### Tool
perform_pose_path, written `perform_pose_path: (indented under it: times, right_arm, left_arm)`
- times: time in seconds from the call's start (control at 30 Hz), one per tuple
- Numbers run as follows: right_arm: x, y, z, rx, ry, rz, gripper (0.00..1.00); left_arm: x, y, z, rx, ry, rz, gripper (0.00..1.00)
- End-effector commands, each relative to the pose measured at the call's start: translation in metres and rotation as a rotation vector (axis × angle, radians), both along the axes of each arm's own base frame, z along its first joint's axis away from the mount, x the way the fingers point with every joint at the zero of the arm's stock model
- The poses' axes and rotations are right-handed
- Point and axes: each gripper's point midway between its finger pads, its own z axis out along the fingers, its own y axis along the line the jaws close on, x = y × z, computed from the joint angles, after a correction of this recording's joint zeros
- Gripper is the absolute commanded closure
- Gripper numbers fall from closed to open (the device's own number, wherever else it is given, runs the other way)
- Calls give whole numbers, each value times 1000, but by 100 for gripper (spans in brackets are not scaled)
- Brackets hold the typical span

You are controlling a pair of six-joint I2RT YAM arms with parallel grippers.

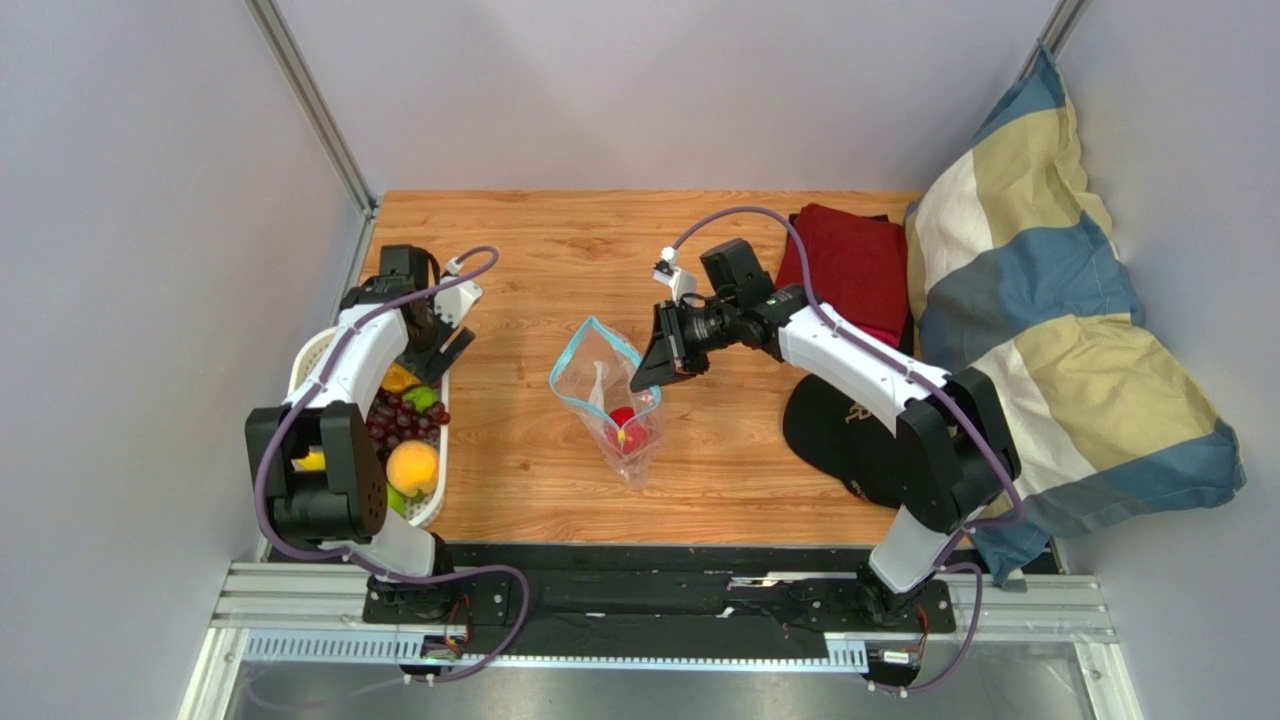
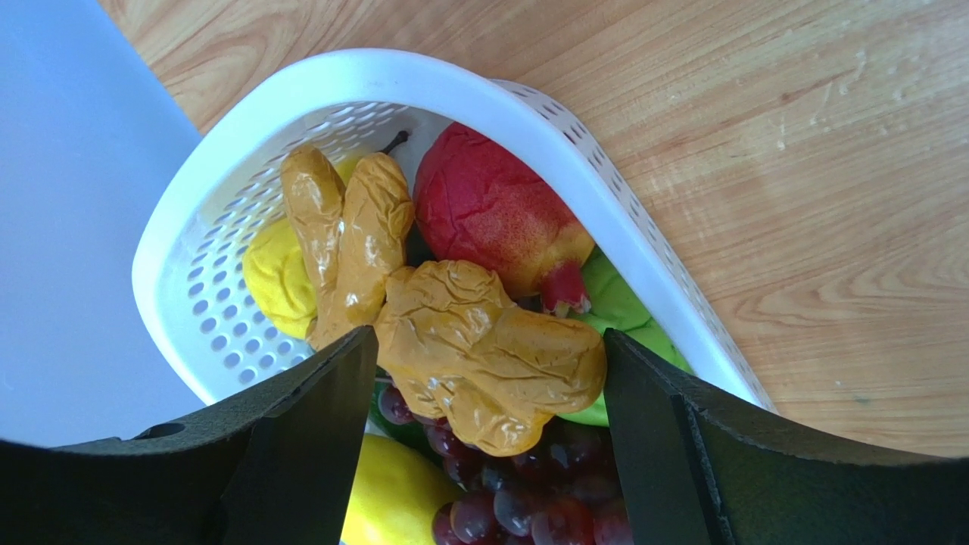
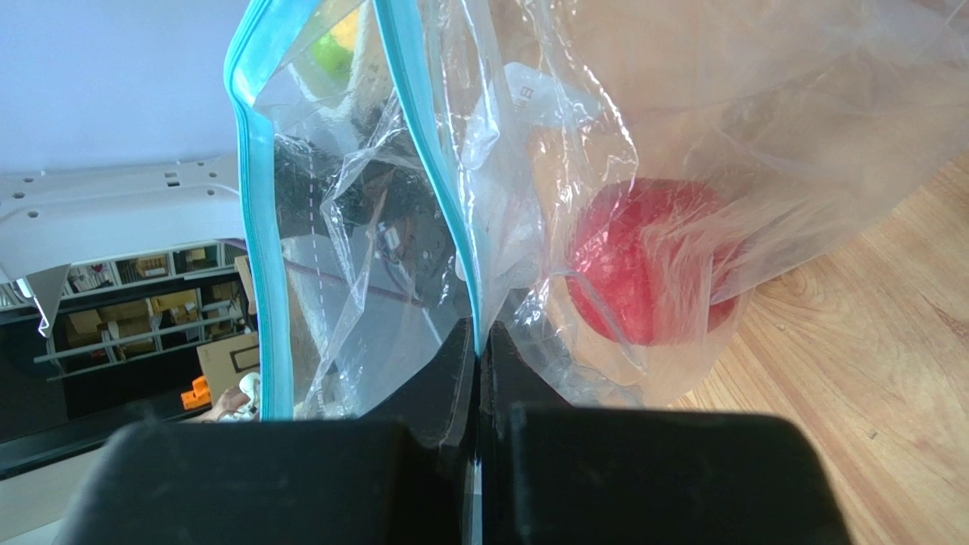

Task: Place the food in the zip-top bag and seal the zipper
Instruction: Pick up the fake vegetable from the bin.

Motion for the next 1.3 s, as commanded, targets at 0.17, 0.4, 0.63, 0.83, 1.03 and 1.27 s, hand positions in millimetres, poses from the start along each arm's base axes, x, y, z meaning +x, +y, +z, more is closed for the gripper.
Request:
perform_pose_path:
  times: [0.17,0.4,0.63,0.83,1.03,1.27]
  right_arm:
    - [13,5,8,17,-40,-3,100]
    - [14,6,12,21,-58,6,100]
    - [16,6,13,23,-64,8,100]
    - [16,5,17,24,-78,3,100]
    - [23,8,20,22,-79,-36,100]
    - [34,18,32,65,-16,-108,100]
  left_arm:
    - [11,6,2,98,-51,-34,21]
    - [11,1,41,66,-95,-6,71]
    - [-2,5,87,96,-168,-2,94]
    - [-3,-5,150,31,-308,17,100]
    - [-17,-79,231,-400,-452,-23,100]
    - [-37,-158,285,-859,-515,87,100]
